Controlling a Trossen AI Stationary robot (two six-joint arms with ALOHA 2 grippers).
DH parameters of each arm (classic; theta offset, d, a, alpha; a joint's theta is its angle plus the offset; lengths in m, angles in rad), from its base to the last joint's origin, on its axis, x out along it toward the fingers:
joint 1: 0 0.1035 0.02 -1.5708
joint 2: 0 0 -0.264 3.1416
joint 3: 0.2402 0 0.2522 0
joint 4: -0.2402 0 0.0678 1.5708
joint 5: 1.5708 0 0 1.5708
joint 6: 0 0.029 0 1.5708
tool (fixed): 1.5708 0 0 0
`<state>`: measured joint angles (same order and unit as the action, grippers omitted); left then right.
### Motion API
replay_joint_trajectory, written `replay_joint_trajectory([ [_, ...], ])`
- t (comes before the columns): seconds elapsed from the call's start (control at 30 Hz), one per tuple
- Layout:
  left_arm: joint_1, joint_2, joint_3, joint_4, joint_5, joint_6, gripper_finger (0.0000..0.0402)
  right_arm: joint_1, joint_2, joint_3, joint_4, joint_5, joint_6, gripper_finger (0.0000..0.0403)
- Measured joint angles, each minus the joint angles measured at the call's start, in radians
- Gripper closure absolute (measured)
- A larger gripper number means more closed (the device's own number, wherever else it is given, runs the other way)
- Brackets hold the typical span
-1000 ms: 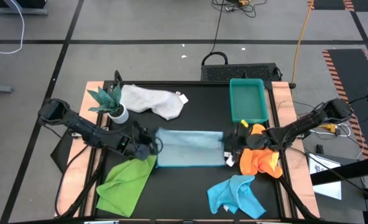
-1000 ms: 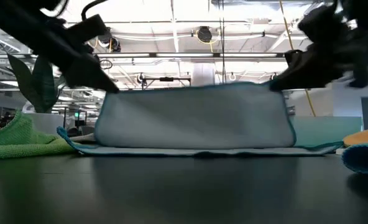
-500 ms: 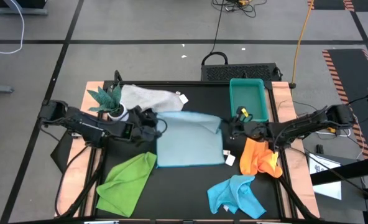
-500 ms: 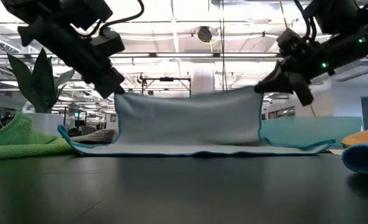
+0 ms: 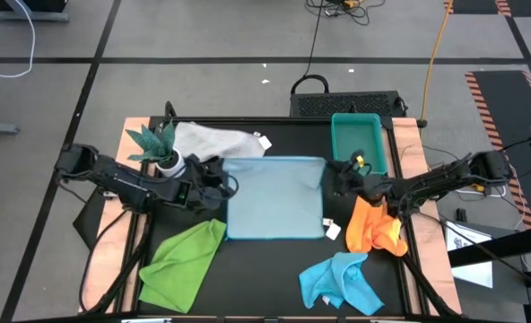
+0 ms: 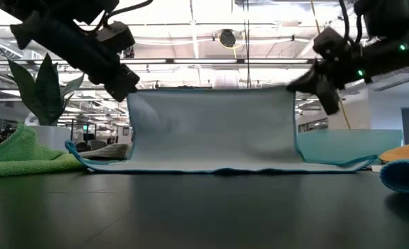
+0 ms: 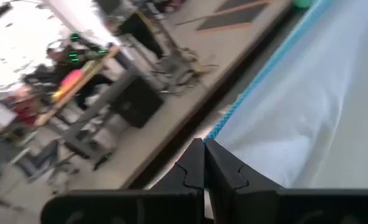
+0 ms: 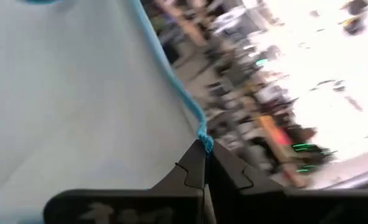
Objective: Fold microfiber towels
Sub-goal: Fold the light blue microfiber cloth
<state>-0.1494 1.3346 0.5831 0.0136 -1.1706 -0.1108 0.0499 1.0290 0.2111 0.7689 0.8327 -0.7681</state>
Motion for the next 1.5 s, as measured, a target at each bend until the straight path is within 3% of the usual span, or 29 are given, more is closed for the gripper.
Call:
replay_joint_trajectory([
  [0.1,0.041,0.000,0.000,0.008,-0.002,0.001,0.0396,-0.031,0.000,0.001,0.080,-0.028,-0.082,0.0403],
  [0.2,0.067,0.000,0.000,-0.007,0.078,-0.001,0.0397,-0.046,0.000,0.001,0.026,-0.084,-0.068,0.0403],
  [0.47,-0.015,0.000,-0.001,-0.137,0.378,-0.009,0.0398,0.014,0.000,-0.001,-0.392,-0.293,0.236,0.0403],
  [0.63,-0.091,0.000,-0.001,-0.149,0.606,-0.092,0.0395,0.098,0.000,-0.001,-0.422,-0.506,0.422,0.0403],
  [0.87,-0.212,0.016,-0.001,-0.130,0.735,-0.250,0.0395,0.230,0.000,-0.001,-0.416,-0.651,0.672,0.0403],
  [1.13,-0.341,0.084,-0.001,-0.108,0.703,-0.345,0.0394,0.359,0.076,-0.001,-0.384,-0.617,0.731,0.0403],
  [1.5,-0.383,0.214,-0.001,-0.034,0.699,-0.365,0.0390,0.379,0.158,-0.001,-0.376,-0.594,0.779,0.0403],
])
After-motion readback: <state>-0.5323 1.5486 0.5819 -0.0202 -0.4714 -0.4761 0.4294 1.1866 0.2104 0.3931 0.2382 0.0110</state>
